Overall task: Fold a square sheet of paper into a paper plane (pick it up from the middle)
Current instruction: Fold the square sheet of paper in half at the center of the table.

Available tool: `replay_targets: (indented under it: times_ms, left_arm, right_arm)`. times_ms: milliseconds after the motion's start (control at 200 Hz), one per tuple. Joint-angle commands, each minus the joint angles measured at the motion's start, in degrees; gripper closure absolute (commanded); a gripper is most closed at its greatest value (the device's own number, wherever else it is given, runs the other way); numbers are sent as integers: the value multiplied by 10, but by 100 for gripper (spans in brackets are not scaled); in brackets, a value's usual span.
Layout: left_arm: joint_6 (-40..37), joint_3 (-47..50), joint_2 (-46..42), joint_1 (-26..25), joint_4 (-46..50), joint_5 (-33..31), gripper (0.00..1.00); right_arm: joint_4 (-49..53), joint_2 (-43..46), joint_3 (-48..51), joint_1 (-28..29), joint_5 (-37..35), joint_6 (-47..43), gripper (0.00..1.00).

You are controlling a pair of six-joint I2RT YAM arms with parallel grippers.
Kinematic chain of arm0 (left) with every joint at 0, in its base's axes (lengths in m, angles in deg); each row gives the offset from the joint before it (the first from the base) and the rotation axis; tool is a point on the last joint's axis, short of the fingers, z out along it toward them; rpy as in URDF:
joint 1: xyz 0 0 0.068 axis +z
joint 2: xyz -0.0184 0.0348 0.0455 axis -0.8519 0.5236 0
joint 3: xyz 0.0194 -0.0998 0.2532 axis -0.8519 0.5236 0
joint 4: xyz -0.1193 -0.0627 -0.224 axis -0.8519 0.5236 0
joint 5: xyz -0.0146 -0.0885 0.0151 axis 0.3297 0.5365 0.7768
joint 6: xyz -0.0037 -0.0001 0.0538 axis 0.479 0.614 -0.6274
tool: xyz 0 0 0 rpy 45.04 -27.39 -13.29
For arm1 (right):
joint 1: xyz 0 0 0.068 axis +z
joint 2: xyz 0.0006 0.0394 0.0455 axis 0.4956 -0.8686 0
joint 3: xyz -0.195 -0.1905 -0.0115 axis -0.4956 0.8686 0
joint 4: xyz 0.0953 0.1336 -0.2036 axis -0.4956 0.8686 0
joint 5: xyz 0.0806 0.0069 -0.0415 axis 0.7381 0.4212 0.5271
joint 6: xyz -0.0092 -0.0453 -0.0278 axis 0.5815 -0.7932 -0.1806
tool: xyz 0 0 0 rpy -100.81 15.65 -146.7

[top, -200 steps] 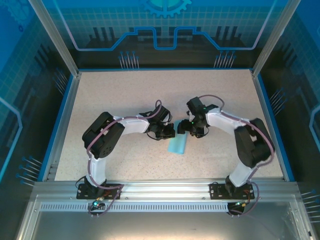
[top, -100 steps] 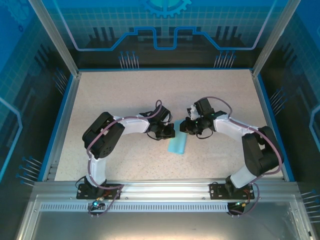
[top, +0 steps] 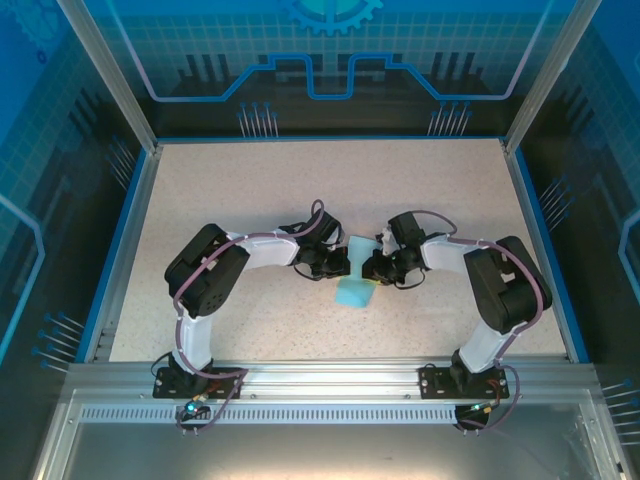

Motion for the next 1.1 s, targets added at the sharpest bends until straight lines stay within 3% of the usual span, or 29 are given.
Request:
replay_targets:
  times_ms: [0, 285, 640, 1095]
  left_arm:
    - [-13, 1, 17, -7, 44, -11, 100]
    - [-17, 1, 19, -8, 49, -9, 100]
    - [-21, -3, 21, -10, 53, -9, 100]
    - [-25, -8, 23, -12, 58, -9, 100]
  right_arm:
    - [-10, -16, 19, -12, 2, -11, 82]
    - [-14, -17, 39, -19, 7, -30, 81]
    - [3, 107, 38, 7, 66, -35, 78]
    - [-40, 27, 84, 17, 43, -27, 78]
